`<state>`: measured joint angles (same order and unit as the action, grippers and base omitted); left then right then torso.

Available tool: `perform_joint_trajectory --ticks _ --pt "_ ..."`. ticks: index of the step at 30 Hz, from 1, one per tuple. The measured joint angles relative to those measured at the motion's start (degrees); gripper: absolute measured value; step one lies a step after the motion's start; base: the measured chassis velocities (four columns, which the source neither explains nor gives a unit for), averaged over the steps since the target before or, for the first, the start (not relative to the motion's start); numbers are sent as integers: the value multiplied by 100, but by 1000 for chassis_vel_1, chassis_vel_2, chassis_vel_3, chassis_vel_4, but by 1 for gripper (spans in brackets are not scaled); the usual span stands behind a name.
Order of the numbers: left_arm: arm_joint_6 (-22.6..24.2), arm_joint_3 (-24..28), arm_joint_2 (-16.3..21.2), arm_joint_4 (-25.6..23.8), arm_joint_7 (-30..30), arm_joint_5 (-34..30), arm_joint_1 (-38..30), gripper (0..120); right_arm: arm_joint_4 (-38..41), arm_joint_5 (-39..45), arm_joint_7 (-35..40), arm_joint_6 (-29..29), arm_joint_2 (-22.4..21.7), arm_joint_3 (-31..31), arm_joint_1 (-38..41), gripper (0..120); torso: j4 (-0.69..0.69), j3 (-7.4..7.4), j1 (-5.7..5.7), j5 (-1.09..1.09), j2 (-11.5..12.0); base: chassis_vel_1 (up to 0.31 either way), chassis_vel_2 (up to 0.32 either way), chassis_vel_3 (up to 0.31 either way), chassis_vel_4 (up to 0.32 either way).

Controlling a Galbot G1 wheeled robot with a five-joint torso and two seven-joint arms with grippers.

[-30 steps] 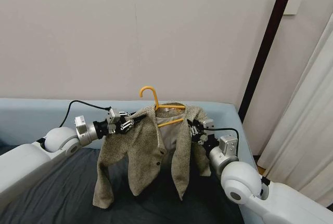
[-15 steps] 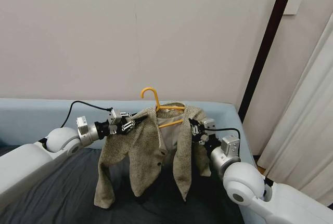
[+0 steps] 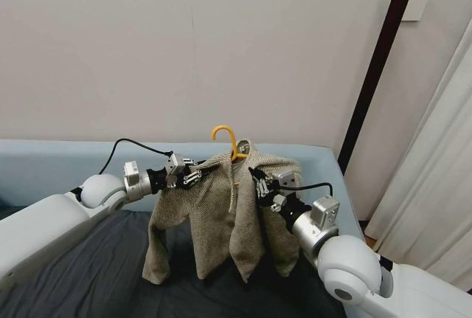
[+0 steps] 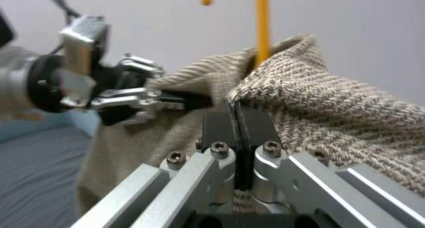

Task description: Pick up the clothes from the sofa and hang them on the clothes hanger.

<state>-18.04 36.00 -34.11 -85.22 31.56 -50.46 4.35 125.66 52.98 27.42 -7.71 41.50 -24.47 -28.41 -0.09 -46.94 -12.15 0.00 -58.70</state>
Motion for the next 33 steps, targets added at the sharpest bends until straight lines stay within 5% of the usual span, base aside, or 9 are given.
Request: perform_joint_trajectory --ticks 15,33 --pt "-93 -23 -108 100 42 -102 -37 8 -202 -591 -317 105 -42 -57 -337 3 1 0 0 0 0 0 0 0 0" --pt "-229 -480 23 12 121 -133 312 8 567 -820 -299 -89 -764 532 -830 68 0 0 0 -1 0 0 0 0 0"
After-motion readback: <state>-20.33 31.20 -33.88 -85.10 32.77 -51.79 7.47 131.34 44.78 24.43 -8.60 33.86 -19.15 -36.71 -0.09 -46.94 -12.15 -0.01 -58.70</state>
